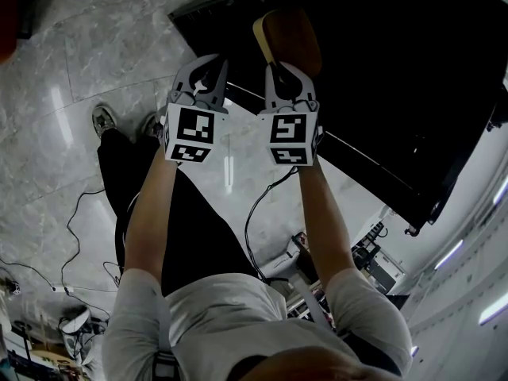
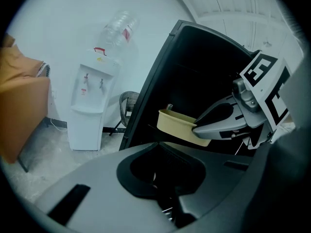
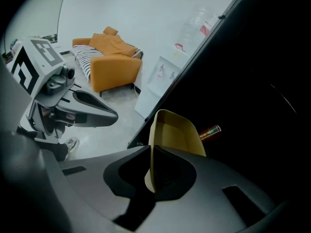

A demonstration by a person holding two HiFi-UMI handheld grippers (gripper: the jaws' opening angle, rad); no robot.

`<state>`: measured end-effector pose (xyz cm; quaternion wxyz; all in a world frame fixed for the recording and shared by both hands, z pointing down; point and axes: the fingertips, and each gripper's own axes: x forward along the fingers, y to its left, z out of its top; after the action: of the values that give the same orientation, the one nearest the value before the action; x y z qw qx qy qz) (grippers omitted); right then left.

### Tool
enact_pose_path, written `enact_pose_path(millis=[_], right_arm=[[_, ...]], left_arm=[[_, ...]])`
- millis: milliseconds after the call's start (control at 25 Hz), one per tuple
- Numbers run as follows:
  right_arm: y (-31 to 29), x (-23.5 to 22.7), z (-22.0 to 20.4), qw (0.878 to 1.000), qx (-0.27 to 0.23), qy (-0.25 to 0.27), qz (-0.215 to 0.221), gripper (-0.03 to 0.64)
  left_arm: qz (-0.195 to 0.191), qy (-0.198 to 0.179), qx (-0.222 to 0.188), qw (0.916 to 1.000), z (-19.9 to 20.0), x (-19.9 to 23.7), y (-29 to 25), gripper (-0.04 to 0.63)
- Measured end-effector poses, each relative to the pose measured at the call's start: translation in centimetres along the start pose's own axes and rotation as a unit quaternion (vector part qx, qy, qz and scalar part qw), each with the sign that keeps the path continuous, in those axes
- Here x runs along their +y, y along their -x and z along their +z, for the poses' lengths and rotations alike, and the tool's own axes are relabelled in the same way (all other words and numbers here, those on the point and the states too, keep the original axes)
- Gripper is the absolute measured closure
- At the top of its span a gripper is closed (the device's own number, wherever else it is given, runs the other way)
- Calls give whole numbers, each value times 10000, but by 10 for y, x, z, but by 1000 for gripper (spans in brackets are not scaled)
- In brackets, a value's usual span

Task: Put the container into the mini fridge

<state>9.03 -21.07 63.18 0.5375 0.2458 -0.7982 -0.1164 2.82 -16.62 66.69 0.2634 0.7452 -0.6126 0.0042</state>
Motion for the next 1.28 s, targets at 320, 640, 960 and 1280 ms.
enact_pose_path(millis=[320, 640, 960, 1280], right_arm=[[-20, -15, -9, 9999, 74, -75, 61, 565], [-37, -23, -21, 9997, 147, -187, 73, 565], [-49, -36, -32, 9987, 217, -468, 56, 565], [-57, -41, -38, 9987, 354, -365, -6, 565]], left_arm=[[14, 114, 142, 9998, -9, -4, -23, 584], [-41, 77, 363, 9993, -23, -7, -40, 584], [-45, 37, 419, 9991, -26, -9, -52, 584], [-107, 23, 468, 9988, -29, -14, -55, 584]])
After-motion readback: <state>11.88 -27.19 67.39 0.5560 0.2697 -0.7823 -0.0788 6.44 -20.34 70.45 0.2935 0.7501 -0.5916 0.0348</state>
